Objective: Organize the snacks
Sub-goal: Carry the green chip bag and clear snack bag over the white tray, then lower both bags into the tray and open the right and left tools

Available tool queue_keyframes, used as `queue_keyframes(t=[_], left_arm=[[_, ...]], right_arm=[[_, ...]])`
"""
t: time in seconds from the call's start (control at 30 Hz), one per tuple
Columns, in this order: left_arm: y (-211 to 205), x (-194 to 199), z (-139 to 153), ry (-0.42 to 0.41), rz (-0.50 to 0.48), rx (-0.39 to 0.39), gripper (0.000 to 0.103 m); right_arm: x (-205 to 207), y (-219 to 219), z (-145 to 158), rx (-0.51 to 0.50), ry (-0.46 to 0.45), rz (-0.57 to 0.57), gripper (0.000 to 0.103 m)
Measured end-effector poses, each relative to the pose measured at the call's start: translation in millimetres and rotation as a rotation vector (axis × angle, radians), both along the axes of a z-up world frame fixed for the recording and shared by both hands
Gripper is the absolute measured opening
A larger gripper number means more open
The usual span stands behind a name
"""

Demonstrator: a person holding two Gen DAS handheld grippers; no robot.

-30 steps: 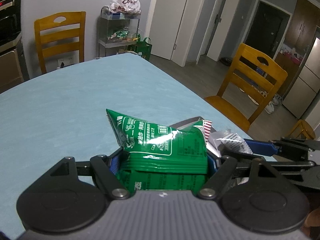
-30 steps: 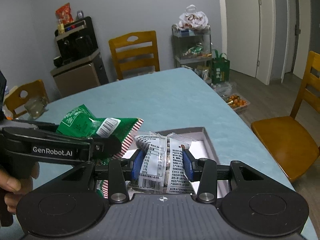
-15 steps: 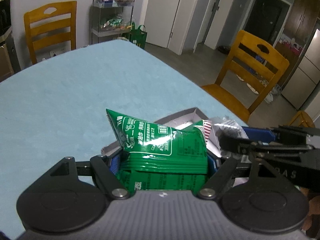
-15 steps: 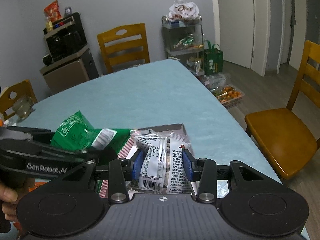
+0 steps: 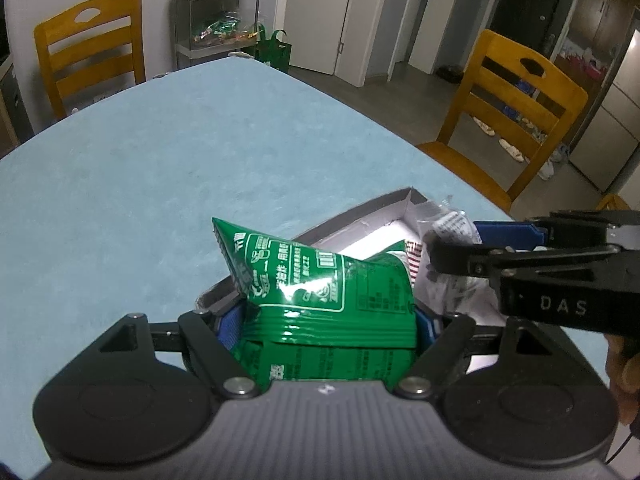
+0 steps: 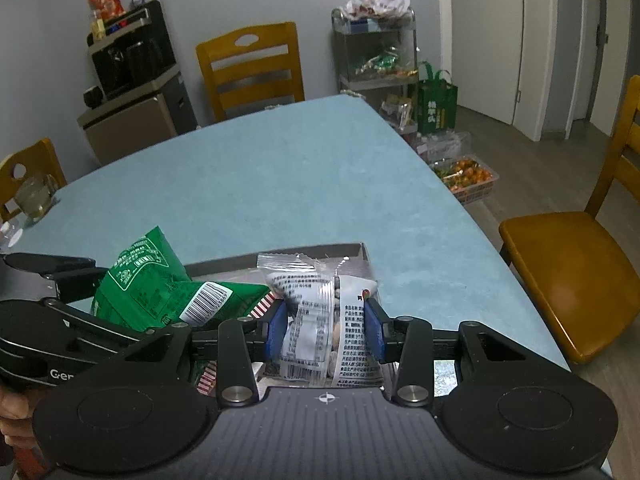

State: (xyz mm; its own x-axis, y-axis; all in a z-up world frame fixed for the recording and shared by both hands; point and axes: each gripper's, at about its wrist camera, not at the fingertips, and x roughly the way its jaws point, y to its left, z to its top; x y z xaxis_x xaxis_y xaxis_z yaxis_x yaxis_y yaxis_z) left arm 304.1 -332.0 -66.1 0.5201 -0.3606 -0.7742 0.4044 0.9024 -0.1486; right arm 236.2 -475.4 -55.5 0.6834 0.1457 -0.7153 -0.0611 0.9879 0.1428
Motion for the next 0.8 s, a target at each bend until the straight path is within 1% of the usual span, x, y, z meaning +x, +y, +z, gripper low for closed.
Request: queue_keyframes(t=[0.17, 0.3, 0.37, 0.43, 0.53, 0.6, 0.67, 0.73, 0.8], left_arm=[[1.2, 3.5, -5.7, 0.017, 0.002, -0.005, 0.082], [3.3, 5.4, -10.7, 0.03, 0.014, 0.013, 0.087], [2.7, 2.8, -11.9, 0.019, 0.001, 0.017, 0.087], [0.9, 0.4, -12.0, 0.014, -0.02, 0.017, 0.096], [-1.1, -3.5, -9.5, 0.006, -0.036, 0.022, 0.098], [-0.9, -6.1, -7.4, -0.006, -0.037, 0.027, 0.1], [2.2, -9.2, -5.1, -0.011, -0.038, 0.016, 0.101], [4.1, -10.6, -2.2, -0.016, -0.04, 0.007, 0.101], [5.9, -12.6, 2.1, -0.03, -0.045, 0.008, 0.101]], right_arm=[[-0.6, 0.4, -0.4, -0.019, 0.006, 0.014, 0.041], [0.4, 2.9, -0.9, -0.04, 0.013, 0.027, 0.041], [1.0, 6.6, -1.3, -0.053, 0.013, 0.034, 0.042], [1.7, 9.2, -0.8, -0.057, 0.014, 0.035, 0.043], [1.9, 13.8, -0.3, -0.067, 0.015, 0.043, 0.045], [0.7, 16.7, 0.6, -0.073, 0.011, 0.04, 0.051], [-0.4, 16.3, 2.6, -0.066, 0.008, 0.033, 0.056], [-1.8, 13.5, 4.1, -0.062, 0.001, 0.03, 0.058], [-3.6, 12.1, 6.3, -0.056, -0.004, 0.023, 0.063]])
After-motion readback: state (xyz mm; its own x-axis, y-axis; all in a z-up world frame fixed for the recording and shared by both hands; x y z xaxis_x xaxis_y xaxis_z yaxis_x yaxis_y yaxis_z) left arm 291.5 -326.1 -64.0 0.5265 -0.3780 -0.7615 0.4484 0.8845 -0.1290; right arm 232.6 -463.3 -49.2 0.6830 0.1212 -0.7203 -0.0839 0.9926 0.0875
